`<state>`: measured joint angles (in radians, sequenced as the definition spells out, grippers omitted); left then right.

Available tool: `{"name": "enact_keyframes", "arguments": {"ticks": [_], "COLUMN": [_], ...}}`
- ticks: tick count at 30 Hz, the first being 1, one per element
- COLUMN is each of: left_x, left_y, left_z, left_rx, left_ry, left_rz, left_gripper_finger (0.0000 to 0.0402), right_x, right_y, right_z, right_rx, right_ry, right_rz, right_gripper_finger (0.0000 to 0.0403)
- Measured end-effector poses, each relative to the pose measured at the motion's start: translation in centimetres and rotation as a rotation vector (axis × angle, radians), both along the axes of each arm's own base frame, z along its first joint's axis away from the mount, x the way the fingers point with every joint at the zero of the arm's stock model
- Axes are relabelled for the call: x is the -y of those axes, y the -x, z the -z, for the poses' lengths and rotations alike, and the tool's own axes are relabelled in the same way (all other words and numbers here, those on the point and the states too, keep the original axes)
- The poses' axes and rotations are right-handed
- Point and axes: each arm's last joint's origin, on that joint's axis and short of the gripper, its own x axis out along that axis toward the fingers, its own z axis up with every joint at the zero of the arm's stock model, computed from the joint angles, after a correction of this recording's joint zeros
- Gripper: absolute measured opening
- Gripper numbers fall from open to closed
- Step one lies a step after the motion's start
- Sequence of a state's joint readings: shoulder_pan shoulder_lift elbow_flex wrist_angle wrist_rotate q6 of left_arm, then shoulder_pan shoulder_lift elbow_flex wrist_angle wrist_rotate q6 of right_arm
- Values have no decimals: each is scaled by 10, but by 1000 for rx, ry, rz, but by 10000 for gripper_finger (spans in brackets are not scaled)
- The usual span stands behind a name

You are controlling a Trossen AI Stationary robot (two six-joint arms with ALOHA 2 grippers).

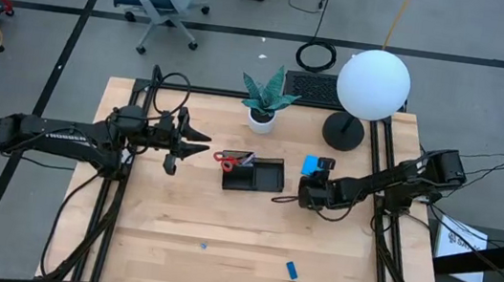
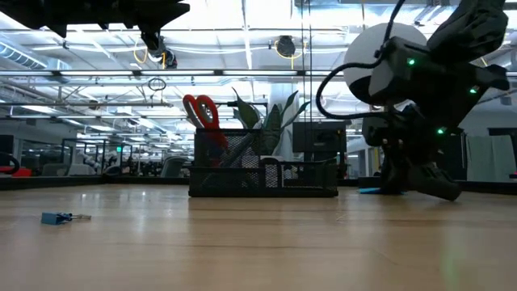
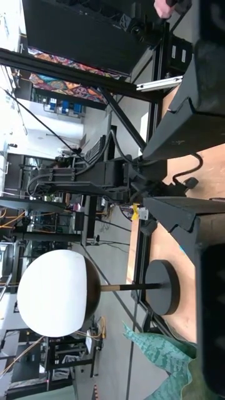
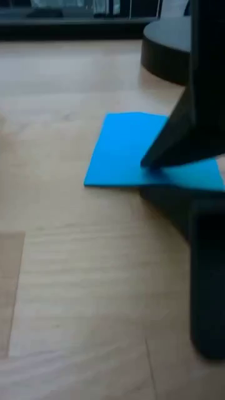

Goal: Pick and place office supplies into organizer
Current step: Put the blue sticky notes into the right section of the desk organizer

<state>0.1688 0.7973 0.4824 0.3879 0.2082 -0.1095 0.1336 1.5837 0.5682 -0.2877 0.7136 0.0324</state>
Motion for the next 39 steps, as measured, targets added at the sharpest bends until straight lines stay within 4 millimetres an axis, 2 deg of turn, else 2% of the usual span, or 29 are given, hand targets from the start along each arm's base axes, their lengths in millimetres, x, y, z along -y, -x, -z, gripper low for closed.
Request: {"name": "enact_keyframes", "arguments": {"ticks": [2, 6, 31, 39], "left_x": [0, 0, 0, 0], "left_y": [0, 0, 0, 0], "left_z": [0, -1, -1, -1], "left_rx": [3, 4, 5, 5], "left_ry": [0, -1, -1, -1], "left_rz": [0, 0, 1, 0], "left_gripper_finger": [113, 113, 113, 113], "right_x": [0, 0, -6, -17], "right_y": [0, -3, -45, -56], "right_z": [0, -3, -41, -63], "right_rx": [-7, 34, 124, 166], "right_ry": [-16, -12, 81, 128], "right_rz": [-10, -15, -65, -73], "right_gripper_finger": [12, 3, 0, 0]}}
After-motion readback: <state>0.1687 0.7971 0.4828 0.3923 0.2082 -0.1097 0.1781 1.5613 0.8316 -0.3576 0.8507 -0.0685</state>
